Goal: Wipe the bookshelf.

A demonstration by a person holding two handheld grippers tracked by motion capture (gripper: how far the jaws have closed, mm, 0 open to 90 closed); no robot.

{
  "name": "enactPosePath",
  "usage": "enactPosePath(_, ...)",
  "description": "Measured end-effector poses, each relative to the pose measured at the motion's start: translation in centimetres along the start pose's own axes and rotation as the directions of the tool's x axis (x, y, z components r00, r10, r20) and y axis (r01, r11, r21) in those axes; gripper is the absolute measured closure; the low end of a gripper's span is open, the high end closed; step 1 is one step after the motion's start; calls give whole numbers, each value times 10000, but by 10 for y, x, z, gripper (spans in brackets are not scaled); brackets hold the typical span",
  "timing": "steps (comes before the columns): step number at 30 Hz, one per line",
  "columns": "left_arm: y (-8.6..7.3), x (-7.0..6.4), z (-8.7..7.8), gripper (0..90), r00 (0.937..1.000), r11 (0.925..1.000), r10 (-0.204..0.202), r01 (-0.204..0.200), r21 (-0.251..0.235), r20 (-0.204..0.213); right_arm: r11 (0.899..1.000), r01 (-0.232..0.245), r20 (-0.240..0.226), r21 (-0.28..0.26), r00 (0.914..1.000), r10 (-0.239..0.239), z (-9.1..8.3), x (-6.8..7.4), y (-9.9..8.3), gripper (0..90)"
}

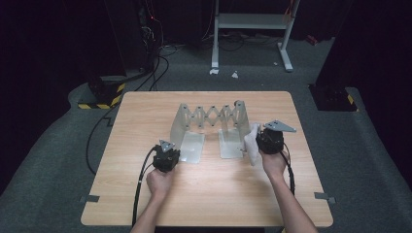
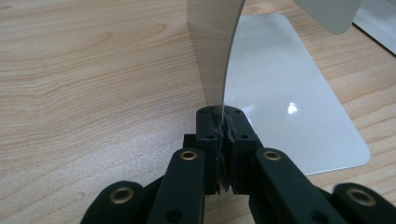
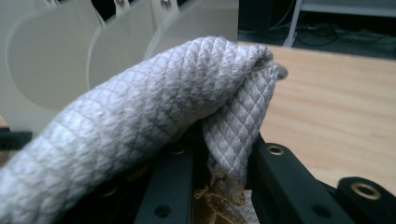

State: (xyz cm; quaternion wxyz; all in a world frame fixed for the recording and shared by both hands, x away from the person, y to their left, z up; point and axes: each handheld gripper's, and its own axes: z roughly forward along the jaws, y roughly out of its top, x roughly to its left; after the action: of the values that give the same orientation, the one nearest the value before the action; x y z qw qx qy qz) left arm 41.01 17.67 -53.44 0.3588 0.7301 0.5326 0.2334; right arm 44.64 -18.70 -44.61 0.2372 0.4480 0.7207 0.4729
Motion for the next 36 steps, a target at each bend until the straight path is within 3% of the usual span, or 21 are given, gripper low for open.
enactPosePath(7,0,1,0,853,10000,10000,5,-5,10,33,9991,198,110,-365,9998,-194,-2,0,24,813)
enactPosePath(15,0,0,0,852,10000,10000,13,-13,3,13,9989,440,315,-164,9986,-435,11,-3,33,814)
enactPosePath(24,0,-1,0,847,9999,9999,118,-118,-11,-6,9995,271,270,140,9993,-275,27,-6,22,815)
enactPosePath(30,0,-1,0,846,9999,9999,136,-136,-12,-12,9998,106,276,184,9996,-111,35,-9,8,815)
enactPosePath(36,0,-1,0,845,9999,9999,143,-143,-10,-3,9983,-134,326,559,9994,116,47,-11,-11,815)
